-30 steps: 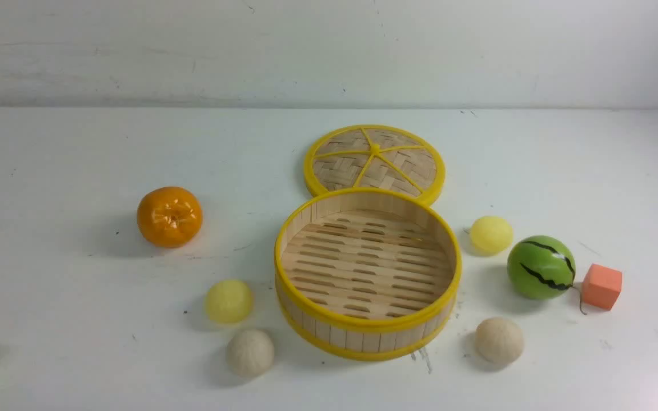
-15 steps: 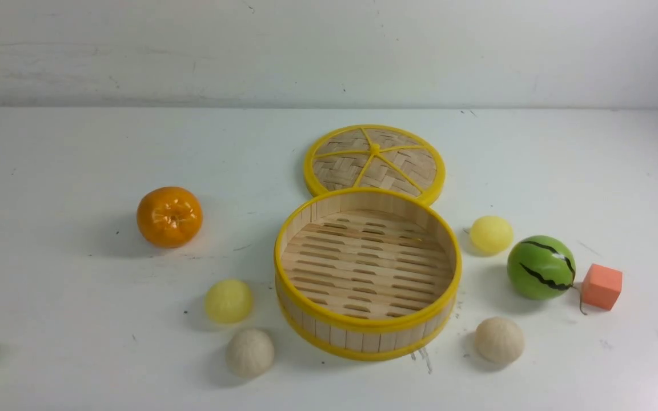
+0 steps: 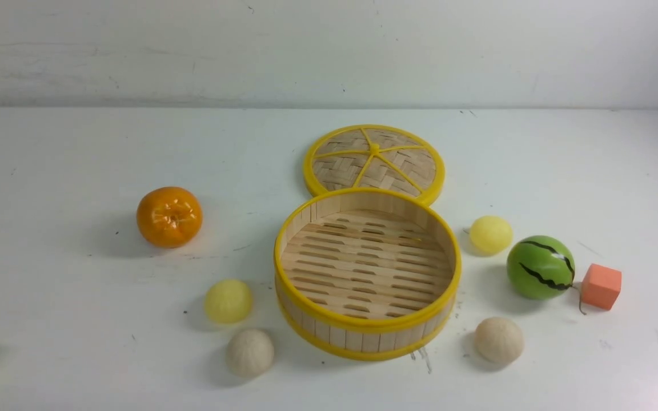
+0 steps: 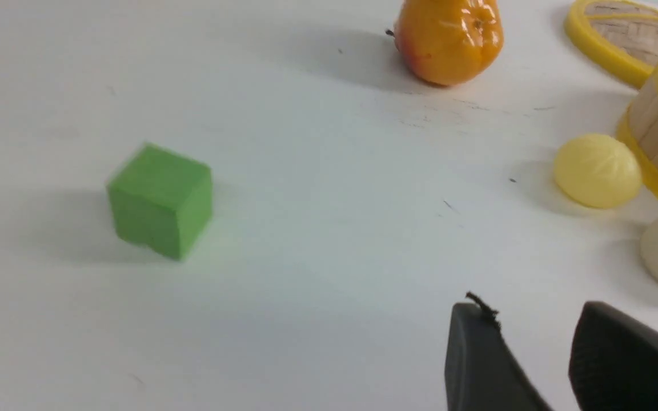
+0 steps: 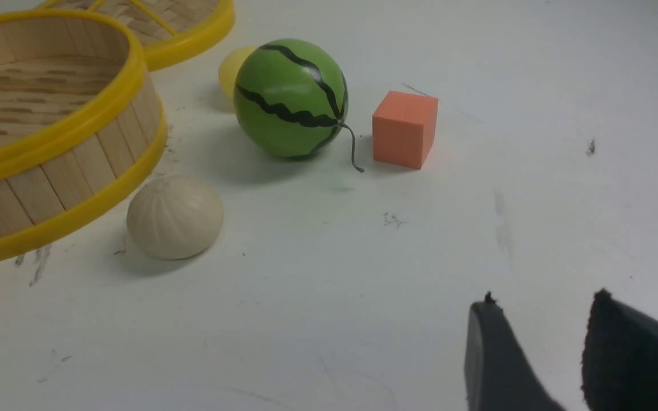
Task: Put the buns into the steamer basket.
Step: Use the left arm to grab a steamed stuffed bun
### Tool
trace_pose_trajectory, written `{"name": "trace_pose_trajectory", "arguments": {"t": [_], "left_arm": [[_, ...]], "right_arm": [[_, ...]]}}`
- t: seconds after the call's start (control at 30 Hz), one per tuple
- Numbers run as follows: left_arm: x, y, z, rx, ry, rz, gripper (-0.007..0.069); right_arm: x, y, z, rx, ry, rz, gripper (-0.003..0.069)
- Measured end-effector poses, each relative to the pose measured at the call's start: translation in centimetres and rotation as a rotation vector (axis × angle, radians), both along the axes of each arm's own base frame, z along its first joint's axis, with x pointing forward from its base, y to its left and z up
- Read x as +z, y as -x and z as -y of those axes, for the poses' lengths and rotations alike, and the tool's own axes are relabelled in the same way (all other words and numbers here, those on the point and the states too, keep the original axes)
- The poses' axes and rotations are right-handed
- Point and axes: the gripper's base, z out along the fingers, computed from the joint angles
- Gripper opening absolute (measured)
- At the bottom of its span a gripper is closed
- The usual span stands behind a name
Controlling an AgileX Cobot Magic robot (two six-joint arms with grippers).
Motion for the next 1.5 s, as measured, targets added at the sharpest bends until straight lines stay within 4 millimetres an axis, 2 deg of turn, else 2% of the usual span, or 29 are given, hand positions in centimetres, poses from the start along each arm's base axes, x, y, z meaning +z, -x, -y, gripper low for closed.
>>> {"name": "trace_pose_trajectory", "arguments": {"t": [0.2, 0.43, 0.53, 0.63, 0.7, 0.73, 0.83, 0.9, 1.1, 1.17, 1.2, 1.23, 1.3, 1.33, 1.43, 1.47, 1.5], "left_arm": [[0.3, -0.1, -0.5, 0.003, -0.211, 0.031, 0.0237], [0.6, -0.2, -0.4, -0.004, -0.230, 0.074, 0.0238], [1.1, -0.2, -0.2, -0.013, -0.186, 0.132, 0.0238], [1.9, -0.3, 0.1, -0.012, 0.025, 0.212, 0.0238], [2.4, -0.3, 0.3, -0.002, 0.235, 0.259, 0.0238], [2.5, -0.3, 0.3, -0.002, 0.246, 0.263, 0.0238], [3.2, -0.3, 0.3, 0.012, 0.545, 0.321, 0.0238], [3.5, -0.2, 0.3, 0.017, 0.684, 0.348, 0.0238], [3.8, -0.2, 0.2, 0.018, 0.765, 0.366, 0.0232], [3.9, -0.2, 0.2, 0.018, 0.774, 0.366, 0.0191], [4.4, -0.1, 0.2, 0.014, 0.776, 0.372, 0.0153], [4.5, -0.1, 0.2, 0.013, 0.776, 0.375, 0.0145], [6.6, 0.4, 0.2, -0.010, 0.772, 0.428, 0.0059], [8.4, 0.8, 0.2, -0.027, 0.747, 0.461, 0.0000], [11.6, 0.7, 0.3, 0.003, 0.654, 0.353, -0.0013], [11.8, 0.7, 0.3, 0.007, 0.649, 0.339, -0.0013], [12.7, 0.2, 0.3, 0.047, 0.589, 0.210, -0.0013]], "right_arm": [[0.0, 0.0, 0.0, 0.000, 0.000, 0.000, 0.0239], [0.0, 0.0, 0.0, 0.000, -0.001, 0.000, 0.0239], [0.0, 0.0, 0.0, 0.000, -0.001, 0.000, 0.0239], [0.0, 0.0, 0.0, 0.000, -0.001, 0.000, 0.0239], [0.0, 0.0, 0.0, 0.000, -0.001, 0.000, 0.0239], [0.0, 0.0, 0.0, 0.000, -0.001, 0.000, 0.0239], [0.0, 0.0, 0.0, 0.000, -0.001, 0.000, 0.0239], [0.0, 0.0, 0.0, 0.000, -0.002, 0.000, 0.0239], [0.0, 0.0, 0.0, 0.000, -0.002, 0.000, 0.0239], [0.0, 0.0, 0.0, 0.000, -0.002, 0.000, 0.0239], [0.0, 0.0, 0.0, 0.000, -0.002, 0.000, 0.0239], [0.0, 0.0, 0.0, 0.000, -0.002, 0.000, 0.0239], [0.0, 0.0, 0.0, 0.000, -0.002, 0.000, 0.0239], [0.0, 0.0, 0.0, 0.000, -0.002, 0.000, 0.0239], [0.0, 0.0, 0.0, 0.000, -0.002, 0.000, 0.0239], [0.0, 0.0, 0.0, 0.000, -0.002, 0.000, 0.0239], [0.0, 0.0, 0.0, 0.000, -0.002, 0.000, 0.0239]]}}
